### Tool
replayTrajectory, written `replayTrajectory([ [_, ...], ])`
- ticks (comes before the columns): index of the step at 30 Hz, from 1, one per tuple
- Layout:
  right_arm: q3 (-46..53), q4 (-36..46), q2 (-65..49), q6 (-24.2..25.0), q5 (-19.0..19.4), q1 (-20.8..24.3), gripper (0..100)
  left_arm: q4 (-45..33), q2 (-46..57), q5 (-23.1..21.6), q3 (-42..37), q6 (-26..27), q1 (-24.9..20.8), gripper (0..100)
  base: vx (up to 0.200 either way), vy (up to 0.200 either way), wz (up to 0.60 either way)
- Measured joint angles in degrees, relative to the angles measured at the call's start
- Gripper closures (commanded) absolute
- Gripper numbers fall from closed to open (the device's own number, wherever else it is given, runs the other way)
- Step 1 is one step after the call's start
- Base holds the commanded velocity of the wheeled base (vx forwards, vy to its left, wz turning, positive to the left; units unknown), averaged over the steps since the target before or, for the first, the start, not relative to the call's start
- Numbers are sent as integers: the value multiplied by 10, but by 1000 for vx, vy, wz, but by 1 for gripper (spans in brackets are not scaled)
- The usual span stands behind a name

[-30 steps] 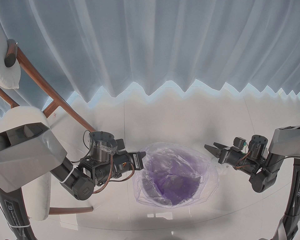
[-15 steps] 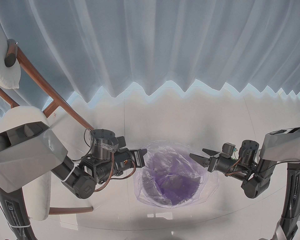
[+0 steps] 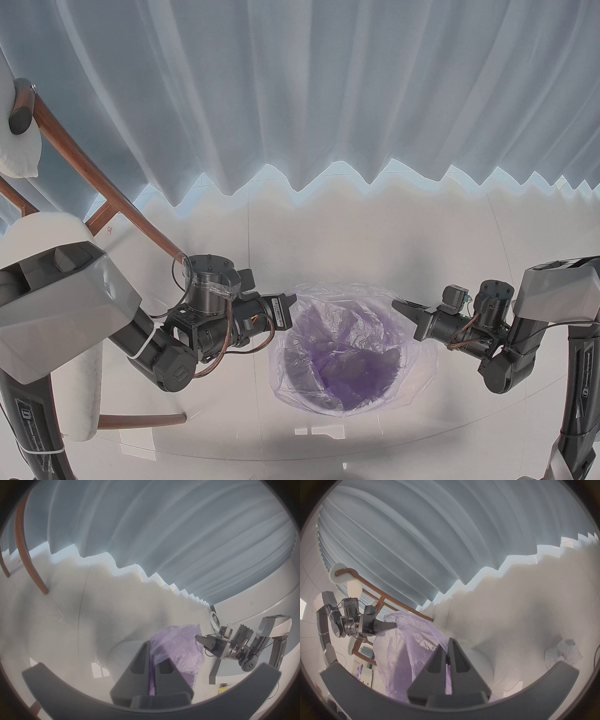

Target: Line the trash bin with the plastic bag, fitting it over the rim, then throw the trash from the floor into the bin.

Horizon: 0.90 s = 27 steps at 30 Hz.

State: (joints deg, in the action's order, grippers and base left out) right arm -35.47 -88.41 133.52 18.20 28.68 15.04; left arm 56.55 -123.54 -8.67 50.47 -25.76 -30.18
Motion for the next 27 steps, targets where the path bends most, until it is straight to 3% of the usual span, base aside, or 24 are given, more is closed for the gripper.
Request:
replayTrajectory([
  [6, -53, 20, 1, 44, -2, -14, 100, -3, -7, -49, 12, -26, 10, 100, 0, 0, 0],
  [16, -106, 48, 5, 151, -4, -26, 100, -36, -22, -122, 66, -188, 43, 100, 0, 0, 0],
  [27, -129, 105, 33, 198, -4, -28, 100, -49, -63, -133, 102, -309, 75, 100, 0, 0, 0],
])
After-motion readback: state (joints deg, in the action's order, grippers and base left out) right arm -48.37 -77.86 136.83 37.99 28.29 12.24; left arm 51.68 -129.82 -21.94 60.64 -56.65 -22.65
